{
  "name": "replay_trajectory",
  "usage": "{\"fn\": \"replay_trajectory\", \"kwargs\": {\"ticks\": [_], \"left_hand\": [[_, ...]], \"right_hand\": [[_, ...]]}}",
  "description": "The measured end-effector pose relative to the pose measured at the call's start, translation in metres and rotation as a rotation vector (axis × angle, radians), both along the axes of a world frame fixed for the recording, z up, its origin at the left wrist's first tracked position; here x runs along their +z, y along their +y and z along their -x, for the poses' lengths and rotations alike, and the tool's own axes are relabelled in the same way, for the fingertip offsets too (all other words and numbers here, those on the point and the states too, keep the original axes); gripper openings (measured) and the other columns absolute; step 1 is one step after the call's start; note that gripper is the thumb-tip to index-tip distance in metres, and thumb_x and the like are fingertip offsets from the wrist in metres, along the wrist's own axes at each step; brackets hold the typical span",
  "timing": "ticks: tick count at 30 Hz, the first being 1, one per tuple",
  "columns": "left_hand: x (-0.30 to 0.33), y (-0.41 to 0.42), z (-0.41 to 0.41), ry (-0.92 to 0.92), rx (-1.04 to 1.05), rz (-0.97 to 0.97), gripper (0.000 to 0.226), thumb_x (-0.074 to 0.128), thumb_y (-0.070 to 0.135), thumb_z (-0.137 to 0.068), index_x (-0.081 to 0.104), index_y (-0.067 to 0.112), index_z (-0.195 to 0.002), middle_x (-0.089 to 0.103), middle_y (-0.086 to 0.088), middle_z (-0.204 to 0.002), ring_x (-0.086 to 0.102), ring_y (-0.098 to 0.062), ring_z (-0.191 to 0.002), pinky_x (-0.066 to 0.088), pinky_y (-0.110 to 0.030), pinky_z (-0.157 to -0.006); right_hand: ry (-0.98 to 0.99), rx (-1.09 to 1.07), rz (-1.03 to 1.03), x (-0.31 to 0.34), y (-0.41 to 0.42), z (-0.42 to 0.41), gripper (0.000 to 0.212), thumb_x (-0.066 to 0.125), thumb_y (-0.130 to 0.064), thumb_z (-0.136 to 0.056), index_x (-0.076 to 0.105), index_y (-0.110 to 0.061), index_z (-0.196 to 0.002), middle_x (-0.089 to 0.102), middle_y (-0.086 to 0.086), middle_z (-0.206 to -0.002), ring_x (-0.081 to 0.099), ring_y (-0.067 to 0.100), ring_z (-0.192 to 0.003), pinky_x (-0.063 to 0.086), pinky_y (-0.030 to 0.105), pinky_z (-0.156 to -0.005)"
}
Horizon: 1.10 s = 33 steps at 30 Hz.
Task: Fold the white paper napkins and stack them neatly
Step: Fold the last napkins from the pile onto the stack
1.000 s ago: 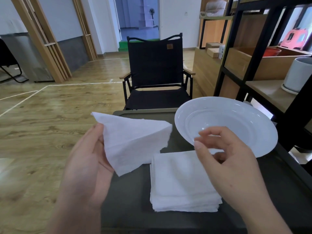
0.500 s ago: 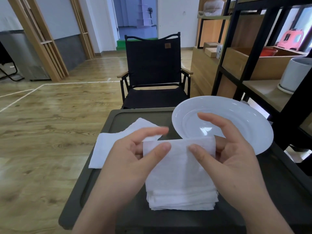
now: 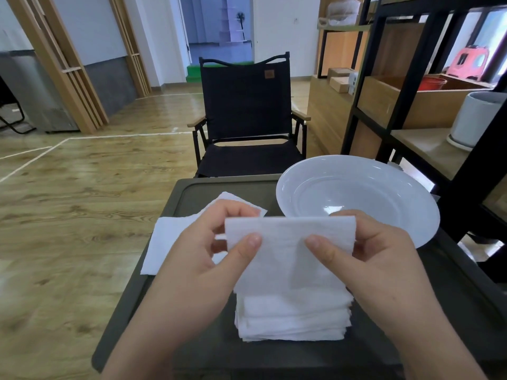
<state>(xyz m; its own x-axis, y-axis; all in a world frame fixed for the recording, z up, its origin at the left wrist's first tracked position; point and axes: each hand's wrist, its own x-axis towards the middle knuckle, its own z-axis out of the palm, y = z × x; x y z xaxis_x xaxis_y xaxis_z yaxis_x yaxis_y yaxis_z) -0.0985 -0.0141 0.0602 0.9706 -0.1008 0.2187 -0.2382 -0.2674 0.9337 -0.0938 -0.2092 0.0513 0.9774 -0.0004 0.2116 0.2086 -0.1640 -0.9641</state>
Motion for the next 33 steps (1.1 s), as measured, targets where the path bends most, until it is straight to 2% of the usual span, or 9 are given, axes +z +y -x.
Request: {"fn": "replay_trajectory", "kwargs": {"ticks": [4, 7, 11, 17, 21, 24, 27, 29, 33], "left_hand": [[0.004, -0.006, 0.0, 0.205, -0.002, 0.118, 0.024, 0.057, 0.023, -0.092, 0.053, 0.032, -0.114, 0.077, 0.002, -0.085, 0.072, -0.011, -0.075, 0.051, -0.022, -0.069], [-0.002, -0.003, 0.001, 0.24, 0.104, -0.088, 0.032, 0.056, 0.026, -0.093, 0.045, 0.047, -0.115, 0.069, 0.005, -0.063, 0.056, -0.016, -0.052, 0.04, -0.02, -0.057], [-0.005, -0.002, 0.002, 0.342, 0.085, -0.386, 0.052, 0.057, 0.032, -0.091, 0.028, 0.053, -0.128, 0.044, 0.011, -0.047, 0.04, -0.003, -0.04, 0.032, -0.013, -0.045], [-0.013, 0.008, -0.007, 0.301, 0.288, -0.454, 0.042, 0.063, 0.04, -0.086, 0.039, 0.047, -0.12, 0.064, 0.01, -0.058, 0.053, 0.0, -0.047, 0.04, -0.021, -0.054], [-0.032, 0.034, -0.021, 0.139, 0.598, -0.543, 0.032, 0.066, 0.032, -0.084, 0.05, 0.037, -0.111, 0.062, 0.013, -0.063, 0.06, -0.004, -0.067, 0.046, -0.029, -0.061], [-0.053, 0.037, -0.031, 0.058, 0.487, -0.683, 0.031, 0.069, 0.03, -0.08, 0.055, 0.039, -0.107, 0.058, 0.02, -0.101, 0.055, -0.008, -0.096, 0.042, -0.027, -0.075], [-0.071, 0.027, -0.039, -0.012, 0.335, -0.767, 0.035, 0.066, 0.028, -0.082, 0.058, 0.036, -0.115, 0.051, 0.02, -0.119, 0.044, -0.011, -0.115, 0.037, -0.023, -0.087], [-0.075, 0.023, -0.042, -0.025, 0.323, -0.785, 0.032, 0.062, 0.03, -0.085, 0.058, 0.035, -0.116, 0.053, 0.02, -0.119, 0.045, -0.01, -0.114, 0.04, -0.025, -0.089], [-0.073, 0.02, -0.044, -0.075, 0.399, -0.835, 0.01, 0.056, 0.03, -0.09, 0.061, 0.03, -0.098, 0.057, 0.016, -0.101, 0.051, -0.01, -0.097, 0.043, -0.025, -0.075]], "right_hand": [[0.139, 0.03, -0.176, 0.003, 0.001, 0.002, 0.015, 0.067, -0.034, -0.078, 0.079, -0.027, -0.084, 0.079, -0.004, -0.083, 0.076, 0.013, -0.078, 0.058, 0.028, -0.066], [0.208, -0.02, -0.117, -0.003, 0.002, -0.002, 0.018, 0.063, -0.024, -0.091, 0.08, -0.026, -0.085, 0.079, -0.005, -0.082, 0.075, 0.014, -0.079, 0.056, 0.033, -0.073], [0.238, -0.205, 0.167, -0.02, 0.004, -0.012, 0.004, 0.069, -0.03, -0.086, 0.073, -0.031, -0.085, 0.072, -0.001, -0.063, 0.069, 0.015, -0.069, 0.054, 0.029, -0.067], [0.209, -0.375, 0.416, -0.028, 0.006, -0.014, 0.037, 0.074, -0.042, -0.078, 0.056, -0.035, -0.108, 0.061, -0.003, -0.065, 0.058, 0.003, -0.069, 0.037, 0.015, -0.056], [0.048, -0.532, 0.246, -0.015, 0.001, -0.011, 0.028, 0.062, -0.045, -0.086, 0.054, -0.028, -0.106, 0.058, 0.0, -0.074, 0.056, 0.006, -0.07, 0.036, 0.018, -0.056], [-0.025, -0.549, 0.133, -0.008, 0.0, -0.008, 0.012, 0.058, -0.04, -0.09, 0.057, -0.028, -0.094, 0.059, 0.001, -0.071, 0.056, 0.007, -0.065, 0.036, 0.019, -0.057], [-0.014, -0.515, 0.093, -0.007, 0.002, -0.007, 0.009, 0.057, -0.038, -0.09, 0.057, -0.03, -0.086, 0.06, -0.002, -0.071, 0.054, -0.004, -0.063, 0.037, 0.019, -0.057], [-0.006, -0.485, 0.087, -0.008, 0.004, -0.007, 0.008, 0.057, -0.038, -0.089, 0.057, -0.03, -0.085, 0.06, -0.002, -0.07, 0.053, -0.003, -0.06, 0.037, 0.019, -0.056], [-0.004, -0.436, 0.079, -0.01, 0.004, -0.008, 0.005, 0.058, -0.036, -0.091, 0.059, -0.031, -0.09, 0.061, -0.003, -0.071, 0.052, -0.001, -0.057, 0.037, 0.019, -0.055]]}}
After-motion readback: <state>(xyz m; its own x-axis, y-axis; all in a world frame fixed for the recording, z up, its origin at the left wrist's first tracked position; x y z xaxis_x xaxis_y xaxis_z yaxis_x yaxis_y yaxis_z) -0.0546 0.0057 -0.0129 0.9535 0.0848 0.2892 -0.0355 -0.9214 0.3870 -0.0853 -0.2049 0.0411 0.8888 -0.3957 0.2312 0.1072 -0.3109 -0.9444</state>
